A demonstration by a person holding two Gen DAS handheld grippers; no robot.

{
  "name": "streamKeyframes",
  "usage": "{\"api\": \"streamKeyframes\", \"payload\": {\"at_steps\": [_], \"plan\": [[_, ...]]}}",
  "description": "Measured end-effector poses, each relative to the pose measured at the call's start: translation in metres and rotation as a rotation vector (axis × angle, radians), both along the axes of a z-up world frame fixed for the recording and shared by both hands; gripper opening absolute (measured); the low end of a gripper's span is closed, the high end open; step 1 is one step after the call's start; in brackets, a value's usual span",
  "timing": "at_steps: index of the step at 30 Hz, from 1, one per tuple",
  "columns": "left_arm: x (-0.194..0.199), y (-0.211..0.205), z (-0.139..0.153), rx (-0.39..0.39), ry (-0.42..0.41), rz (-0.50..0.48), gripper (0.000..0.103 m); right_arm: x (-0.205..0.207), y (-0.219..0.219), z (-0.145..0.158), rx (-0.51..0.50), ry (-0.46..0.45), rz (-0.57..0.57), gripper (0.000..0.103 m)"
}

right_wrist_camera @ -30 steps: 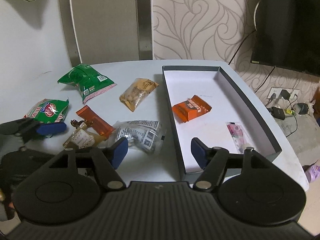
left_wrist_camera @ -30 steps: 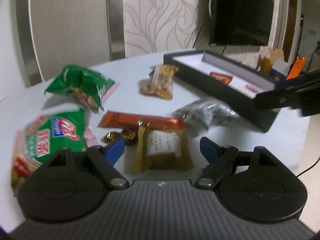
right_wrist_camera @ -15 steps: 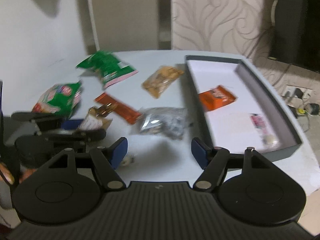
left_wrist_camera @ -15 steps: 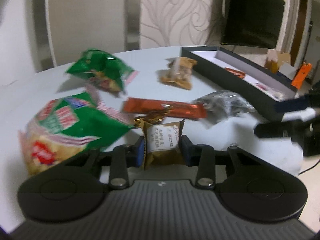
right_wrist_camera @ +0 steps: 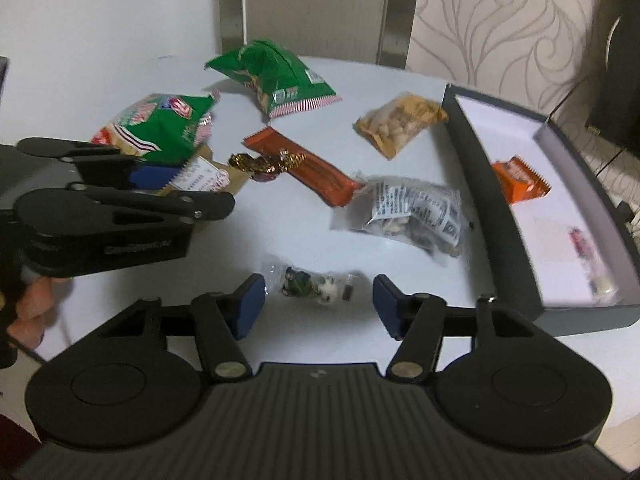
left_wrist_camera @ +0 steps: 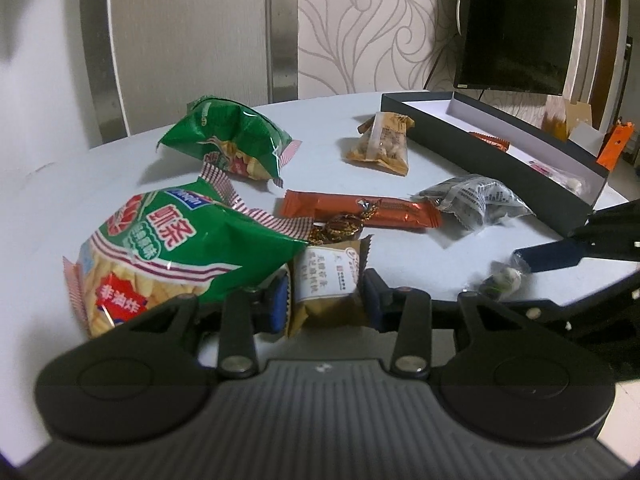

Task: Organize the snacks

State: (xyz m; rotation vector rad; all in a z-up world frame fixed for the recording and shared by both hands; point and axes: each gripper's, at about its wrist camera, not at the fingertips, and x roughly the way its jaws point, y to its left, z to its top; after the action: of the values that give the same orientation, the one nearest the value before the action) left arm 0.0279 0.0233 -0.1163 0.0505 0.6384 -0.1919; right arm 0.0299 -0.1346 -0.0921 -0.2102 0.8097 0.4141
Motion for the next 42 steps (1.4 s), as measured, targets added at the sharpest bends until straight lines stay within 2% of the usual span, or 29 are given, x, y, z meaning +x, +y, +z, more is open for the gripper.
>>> {"api": "streamKeyframes", "payload": {"at_steps": [3,5,7,8,14,23,34,37,42], "plan": [[0.000,0.000,0.000,0.000,0.000,-0.001,0.043,0.007,-0.003,-0.002,0.032,0.011,-0.013,0.059],[-0.001,0.000,0.000,0.000,-0.001,-0.002,0.043,0.008,-0.003,0.000,0.030,0.014,-0.011,0.049],[-0.001,0.000,0.000,0.002,0.000,-0.004,0.043,0.008,-0.004,0.000,0.030,0.016,-0.013,0.046],[-0.001,-0.001,0.000,0.004,0.000,-0.004,0.043,0.008,-0.005,0.001,0.032,0.019,-0.016,0.040],[0.001,-0.004,0.000,0.021,0.001,-0.010,0.043,0.009,-0.010,0.003,0.047,0.021,-0.029,0.032],[0.003,-0.007,0.000,0.043,0.002,-0.017,0.044,0.010,-0.012,0.001,0.058,0.019,-0.032,0.030],[0.003,-0.008,0.000,0.045,0.002,-0.018,0.044,0.006,-0.012,0.002,0.030,0.026,0.001,0.035],[0.003,-0.008,0.000,0.046,0.002,-0.018,0.044,0.003,-0.007,0.003,0.004,0.025,0.013,0.026],[0.003,-0.008,0.000,0.047,0.003,-0.020,0.044,0.003,-0.009,0.003,0.009,0.023,0.003,0.024]]}}
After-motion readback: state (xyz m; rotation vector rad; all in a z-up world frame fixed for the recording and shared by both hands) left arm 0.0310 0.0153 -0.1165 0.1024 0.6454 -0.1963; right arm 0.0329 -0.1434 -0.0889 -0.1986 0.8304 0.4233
